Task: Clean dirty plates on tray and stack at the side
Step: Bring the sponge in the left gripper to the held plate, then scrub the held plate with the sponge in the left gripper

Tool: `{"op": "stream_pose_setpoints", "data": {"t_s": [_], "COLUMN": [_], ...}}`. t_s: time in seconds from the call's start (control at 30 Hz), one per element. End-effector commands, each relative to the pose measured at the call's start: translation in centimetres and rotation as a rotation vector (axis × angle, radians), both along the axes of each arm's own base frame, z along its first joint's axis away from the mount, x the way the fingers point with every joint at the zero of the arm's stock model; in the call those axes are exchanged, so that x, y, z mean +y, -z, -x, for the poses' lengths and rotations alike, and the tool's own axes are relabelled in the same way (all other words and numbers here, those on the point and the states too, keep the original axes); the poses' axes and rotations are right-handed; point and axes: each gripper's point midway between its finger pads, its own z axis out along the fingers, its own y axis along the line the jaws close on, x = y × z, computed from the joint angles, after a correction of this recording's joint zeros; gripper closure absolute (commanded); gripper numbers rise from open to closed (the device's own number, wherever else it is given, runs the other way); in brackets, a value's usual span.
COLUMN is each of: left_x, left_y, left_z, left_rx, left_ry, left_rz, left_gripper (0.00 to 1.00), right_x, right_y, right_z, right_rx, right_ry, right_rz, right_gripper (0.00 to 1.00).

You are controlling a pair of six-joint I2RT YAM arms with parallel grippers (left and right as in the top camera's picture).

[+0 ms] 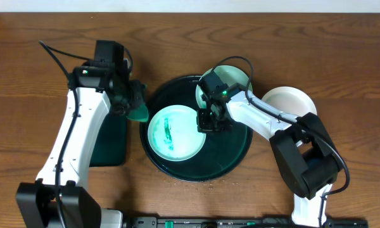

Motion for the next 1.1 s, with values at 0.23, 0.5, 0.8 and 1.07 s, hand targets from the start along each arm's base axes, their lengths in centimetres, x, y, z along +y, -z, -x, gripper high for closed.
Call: {"op": "stream_pose_setpoints", "data": {"t_s": [0.23,0.5,0.8,1.07], "left_x": [-4.2,-4.6,-8.0,-14.3], "left_y": [7.7,12.0,15.0,11.9], "left_z": [4.4,4.5,6.1,4.3], "left_rx": [0.129,0.145,0.278,0.140], "left_ry": [0.059,0.036,0.110,0.351], "left_rz": [0.053,-0.064,0.091,0.450], "left_gripper": [0.93,0.93,0.93,0.93], "right_x": [-0.3,-0.2,-0.2,-0.3], "right_y": [0.8,0.7,0.7,0.7], "right_z": [-0.4,-0.4,-0.4,-0.5], "right_rx": [0.010,0.011,0.011,0.009], "right_ry": [0.009,0.003,-0.001,-0.002], "right_rz": [0.014,0.002,0.000,-0.001], "right_gripper": [0.99,0.99,0.99,0.99]}}
